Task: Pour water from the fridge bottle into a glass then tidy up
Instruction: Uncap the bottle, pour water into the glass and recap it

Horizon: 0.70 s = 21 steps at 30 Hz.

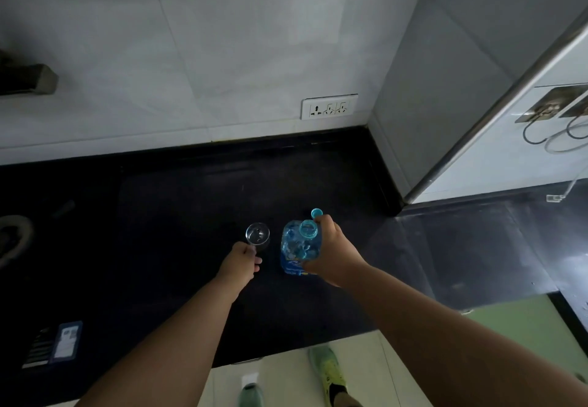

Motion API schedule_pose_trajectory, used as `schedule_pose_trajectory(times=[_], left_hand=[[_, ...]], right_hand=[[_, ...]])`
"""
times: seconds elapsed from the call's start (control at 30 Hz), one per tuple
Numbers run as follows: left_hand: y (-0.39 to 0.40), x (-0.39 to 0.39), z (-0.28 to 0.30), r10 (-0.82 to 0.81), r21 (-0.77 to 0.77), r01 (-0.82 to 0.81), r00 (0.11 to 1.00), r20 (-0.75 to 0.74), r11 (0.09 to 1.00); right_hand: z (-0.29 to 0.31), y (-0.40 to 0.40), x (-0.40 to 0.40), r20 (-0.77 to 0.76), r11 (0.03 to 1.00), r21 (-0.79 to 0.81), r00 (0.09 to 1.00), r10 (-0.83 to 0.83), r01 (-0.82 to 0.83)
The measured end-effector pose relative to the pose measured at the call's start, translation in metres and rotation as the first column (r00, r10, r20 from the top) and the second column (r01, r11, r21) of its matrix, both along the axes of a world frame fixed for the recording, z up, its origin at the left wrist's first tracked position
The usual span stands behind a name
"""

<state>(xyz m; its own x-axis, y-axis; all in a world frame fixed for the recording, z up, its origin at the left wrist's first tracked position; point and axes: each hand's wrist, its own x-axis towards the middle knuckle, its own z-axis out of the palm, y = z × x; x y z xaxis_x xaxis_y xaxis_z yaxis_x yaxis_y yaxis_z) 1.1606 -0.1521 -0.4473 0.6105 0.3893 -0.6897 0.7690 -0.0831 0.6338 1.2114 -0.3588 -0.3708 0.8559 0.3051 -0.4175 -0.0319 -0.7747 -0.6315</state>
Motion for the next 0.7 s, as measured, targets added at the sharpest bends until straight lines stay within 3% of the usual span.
schedule_pose_trajectory(times=[0.17, 0.27, 0.33, 0.4, 0.47, 0.57, 0.63, 0.7], left_hand=[[0.005, -0.008, 0.012, -0.032, 0.152, 0.042, 0.997, -0.068, 0.988], [0.005, -0.017, 0.031, -0.192, 0.336, 0.139, 0.973, 0.129, 0.931], [-0.004, -0.018, 0.052, -0.416, 0.434, 0.284, 0.875, 0.247, 0.855], [-0.017, -0.015, 0.074, -0.621, 0.475, 0.465, 0.744, 0.248, 0.747], [-0.032, -0.009, 0.087, -0.706, 0.471, 0.564, 0.678, 0.205, 0.679], [-0.052, -0.002, 0.09, -0.636, 0.463, 0.494, 0.739, 0.221, 0.736], [-0.06, -0.003, 0.085, -0.556, 0.428, 0.429, 0.797, 0.235, 0.796], [-0.062, -0.007, 0.082, -0.518, 0.406, 0.405, 0.826, 0.221, 0.819]], right_hand=[[0.001, -0.003, 0.001, -0.007, 1.0, -0.008, 1.0, 0.029, -0.029], [-0.002, -0.005, 0.0, 0.009, 0.999, -0.017, 0.999, 0.032, -0.031], [-0.005, -0.006, 0.0, -0.004, 0.999, 0.018, 0.999, 0.034, -0.034], [-0.009, -0.009, 0.004, -0.026, 0.995, 0.041, 0.995, 0.092, -0.09], [-0.01, -0.017, 0.014, -0.09, 0.978, 0.083, 0.976, 0.199, -0.191], [-0.02, -0.034, 0.039, -0.175, 0.937, 0.153, 0.924, 0.339, -0.314], [-0.036, -0.045, 0.06, -0.107, 0.956, 0.155, 0.957, 0.268, -0.251], [-0.045, -0.049, 0.081, -0.031, 0.982, 0.044, 0.983, 0.182, -0.181]])
